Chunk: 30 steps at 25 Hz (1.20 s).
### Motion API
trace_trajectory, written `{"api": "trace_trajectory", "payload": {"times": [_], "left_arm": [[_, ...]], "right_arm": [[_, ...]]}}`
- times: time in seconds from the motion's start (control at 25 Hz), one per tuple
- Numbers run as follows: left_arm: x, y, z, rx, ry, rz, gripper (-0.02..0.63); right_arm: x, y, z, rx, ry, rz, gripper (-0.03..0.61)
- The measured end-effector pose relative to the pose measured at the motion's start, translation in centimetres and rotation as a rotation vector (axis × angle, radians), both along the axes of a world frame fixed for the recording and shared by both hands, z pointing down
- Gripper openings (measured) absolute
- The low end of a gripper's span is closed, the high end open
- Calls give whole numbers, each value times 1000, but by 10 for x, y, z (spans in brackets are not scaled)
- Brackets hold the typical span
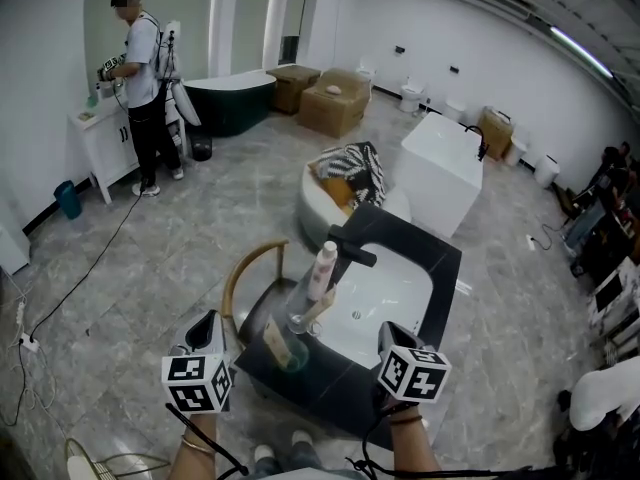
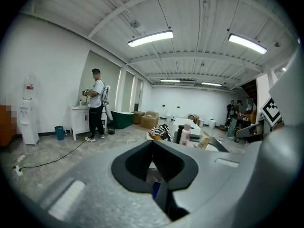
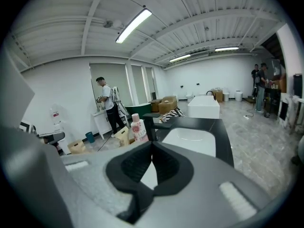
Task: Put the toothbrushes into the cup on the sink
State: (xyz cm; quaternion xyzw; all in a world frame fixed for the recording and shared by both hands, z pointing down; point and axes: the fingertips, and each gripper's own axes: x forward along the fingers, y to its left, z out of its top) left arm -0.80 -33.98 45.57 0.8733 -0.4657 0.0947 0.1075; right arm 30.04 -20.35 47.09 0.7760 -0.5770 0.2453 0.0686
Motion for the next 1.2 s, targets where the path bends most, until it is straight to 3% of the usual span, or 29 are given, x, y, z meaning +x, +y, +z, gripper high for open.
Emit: {"api": "trace_trajectory", "payload": {"times": [0.36,1.2], "left_arm": [[3,-7,-5,8,-22,-30,9],[-5,2,-4,1,-36,-32,9]], "right_arm": [[6,-7,0,-7,43,-11,3],[7,0,4,18,-15,24,3]]}}
